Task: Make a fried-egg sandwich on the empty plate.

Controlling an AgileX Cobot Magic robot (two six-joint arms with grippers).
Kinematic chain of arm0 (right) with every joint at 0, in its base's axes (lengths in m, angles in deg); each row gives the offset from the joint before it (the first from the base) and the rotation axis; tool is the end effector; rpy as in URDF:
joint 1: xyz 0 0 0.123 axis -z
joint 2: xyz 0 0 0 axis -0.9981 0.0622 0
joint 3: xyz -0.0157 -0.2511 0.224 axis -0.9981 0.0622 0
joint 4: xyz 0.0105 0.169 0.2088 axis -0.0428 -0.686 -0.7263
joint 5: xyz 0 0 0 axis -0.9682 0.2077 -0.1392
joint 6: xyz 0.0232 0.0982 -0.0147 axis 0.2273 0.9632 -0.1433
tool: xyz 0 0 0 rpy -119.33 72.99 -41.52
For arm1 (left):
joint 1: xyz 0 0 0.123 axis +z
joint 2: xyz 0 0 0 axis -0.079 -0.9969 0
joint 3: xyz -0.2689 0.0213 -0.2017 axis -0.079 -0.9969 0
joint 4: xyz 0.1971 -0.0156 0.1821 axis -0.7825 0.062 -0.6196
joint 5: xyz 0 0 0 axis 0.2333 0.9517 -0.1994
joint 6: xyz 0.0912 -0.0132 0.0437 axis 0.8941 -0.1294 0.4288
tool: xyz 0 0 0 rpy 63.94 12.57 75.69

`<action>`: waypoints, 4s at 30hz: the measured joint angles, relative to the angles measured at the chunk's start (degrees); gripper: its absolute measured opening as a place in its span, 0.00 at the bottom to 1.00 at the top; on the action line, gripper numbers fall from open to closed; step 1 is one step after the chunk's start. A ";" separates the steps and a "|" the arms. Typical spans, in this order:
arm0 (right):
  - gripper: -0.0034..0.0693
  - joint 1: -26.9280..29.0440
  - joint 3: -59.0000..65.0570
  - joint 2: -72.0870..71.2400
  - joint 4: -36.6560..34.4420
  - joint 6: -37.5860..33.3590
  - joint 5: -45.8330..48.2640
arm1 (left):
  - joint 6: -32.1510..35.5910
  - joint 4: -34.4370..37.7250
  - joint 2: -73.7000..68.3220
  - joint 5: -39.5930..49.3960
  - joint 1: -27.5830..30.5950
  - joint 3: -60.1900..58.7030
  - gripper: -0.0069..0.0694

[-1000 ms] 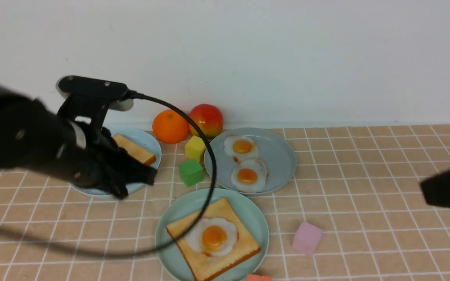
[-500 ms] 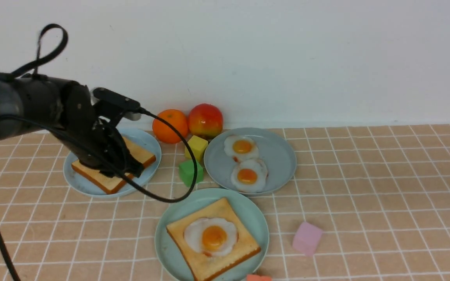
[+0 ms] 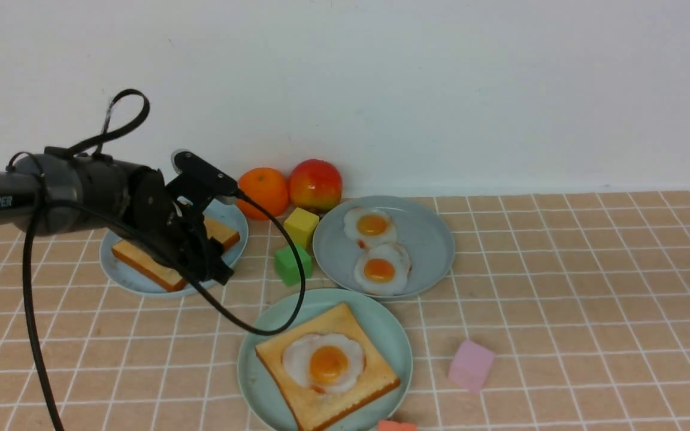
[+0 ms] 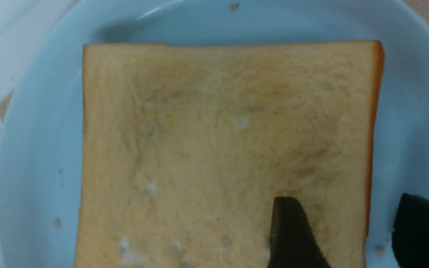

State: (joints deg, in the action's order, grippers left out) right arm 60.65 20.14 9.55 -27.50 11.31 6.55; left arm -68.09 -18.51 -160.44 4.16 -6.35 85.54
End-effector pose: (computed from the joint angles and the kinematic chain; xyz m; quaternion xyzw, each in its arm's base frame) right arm 0.0887 0.0702 0.4141 -0.1564 0.9023 0.2308 0.3290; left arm 0.4657 -0.0875 0.1774 0.2848 0.9074 0.0455 0.3057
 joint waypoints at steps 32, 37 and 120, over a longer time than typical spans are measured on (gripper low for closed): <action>0.09 0.00 0.00 -1.30 -0.63 -1.08 1.10 | -3.46 -1.27 23.42 10.60 -28.41 -16.06 0.10; 0.09 0.00 0.00 -2.55 -1.39 -1.13 1.98 | -3.52 -4.63 19.98 7.80 -31.12 -16.12 0.10; 0.06 0.00 42.99 -41.13 22.61 21.04 -44.45 | -10.37 25.30 99.88 -11.60 -31.58 -61.05 0.07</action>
State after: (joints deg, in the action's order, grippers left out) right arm 60.65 63.13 -31.59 -4.89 32.35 -37.90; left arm -78.47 6.79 -60.57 -7.44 -37.92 24.48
